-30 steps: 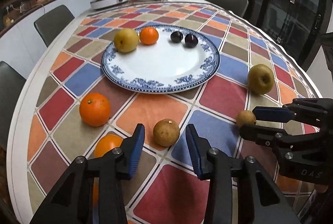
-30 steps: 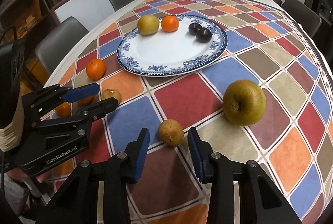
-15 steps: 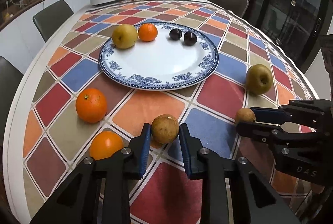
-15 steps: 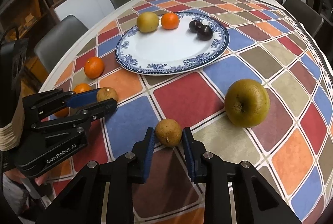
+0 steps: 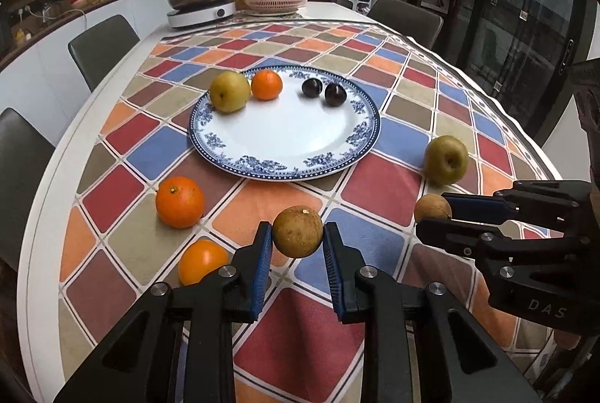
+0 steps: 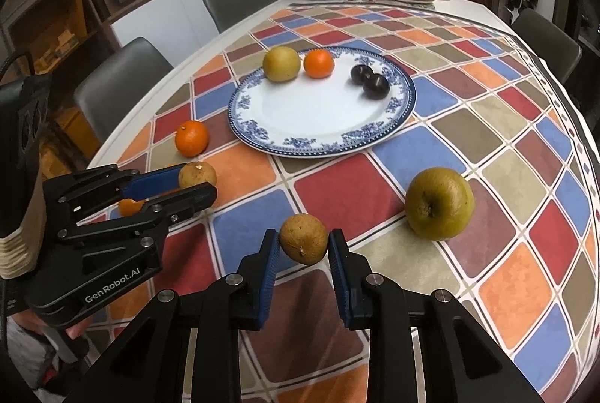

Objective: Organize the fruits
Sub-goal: 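Grasp a small brown fruit with the left tool while the right tool grasps another, then carry both brown fruits onto the plate and open both tools to release them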

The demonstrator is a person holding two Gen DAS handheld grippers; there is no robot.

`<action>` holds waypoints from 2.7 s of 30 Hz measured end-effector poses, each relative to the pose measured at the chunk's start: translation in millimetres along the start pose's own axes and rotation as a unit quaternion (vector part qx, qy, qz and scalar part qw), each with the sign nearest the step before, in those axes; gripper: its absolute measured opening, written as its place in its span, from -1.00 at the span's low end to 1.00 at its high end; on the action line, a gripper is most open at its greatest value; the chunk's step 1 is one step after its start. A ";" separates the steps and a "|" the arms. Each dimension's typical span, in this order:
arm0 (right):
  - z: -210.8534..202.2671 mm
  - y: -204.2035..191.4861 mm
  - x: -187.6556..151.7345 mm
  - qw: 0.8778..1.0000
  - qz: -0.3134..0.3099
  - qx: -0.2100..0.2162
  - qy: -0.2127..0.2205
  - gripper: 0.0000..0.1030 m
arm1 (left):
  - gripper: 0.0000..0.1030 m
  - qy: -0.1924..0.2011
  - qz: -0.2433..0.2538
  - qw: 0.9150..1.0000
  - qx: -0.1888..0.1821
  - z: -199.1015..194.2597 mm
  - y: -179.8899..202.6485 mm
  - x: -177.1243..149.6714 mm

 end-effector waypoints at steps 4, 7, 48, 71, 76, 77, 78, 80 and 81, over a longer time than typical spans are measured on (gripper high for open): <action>-9.0 -2.9 3.2 1.000 -0.004 0.003 0.012 -0.45 | -0.46 0.009 -0.004 1.000 -0.004 -10.6 1.7 4.8; -18.3 -3.3 8.0 1.000 -0.005 0.007 0.024 -0.45 | -0.46 0.021 -0.004 1.000 -0.005 -20.6 4.8 10.1; -16.3 11.0 120.0 0.994 -0.052 0.034 0.086 -0.45 | -0.46 0.059 -0.037 0.997 -0.011 -1.3 -20.9 108.1; 91.9 27.8 154.1 0.997 -0.060 0.035 -0.039 -0.45 | -0.46 -0.034 -0.036 0.998 -0.031 89.9 -63.4 125.1; 108.2 31.3 154.8 0.996 -0.064 0.029 -0.058 -0.45 | -0.46 -0.063 -0.050 0.996 -0.041 109.6 -68.1 120.1; 111.2 32.5 155.0 0.996 -0.062 0.026 -0.062 -0.45 | -0.46 -0.069 -0.054 0.995 -0.043 113.0 -69.2 118.9; 114.6 33.8 154.9 0.996 -0.062 0.024 -0.067 -0.45 | -0.46 -0.074 -0.058 0.995 -0.044 116.9 -70.1 117.1; 120.0 35.2 154.1 0.995 -0.063 0.020 -0.074 -0.45 | -0.46 -0.082 -0.061 0.994 -0.044 122.0 -71.1 114.5; 122.1 35.1 153.4 0.995 -0.066 0.019 -0.077 -0.45 | -0.46 -0.087 -0.062 0.993 -0.043 125.2 -71.5 112.6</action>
Point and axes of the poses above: each gripper's, at about its wrist camera, not at the fingertips, and z roughly the way its jaws point, y to its right, x to its top, the point moved 2 cm from there along z, roughly the way its jaws point, and after that the axes turned 4 degrees about y, right-handed, at the moved point
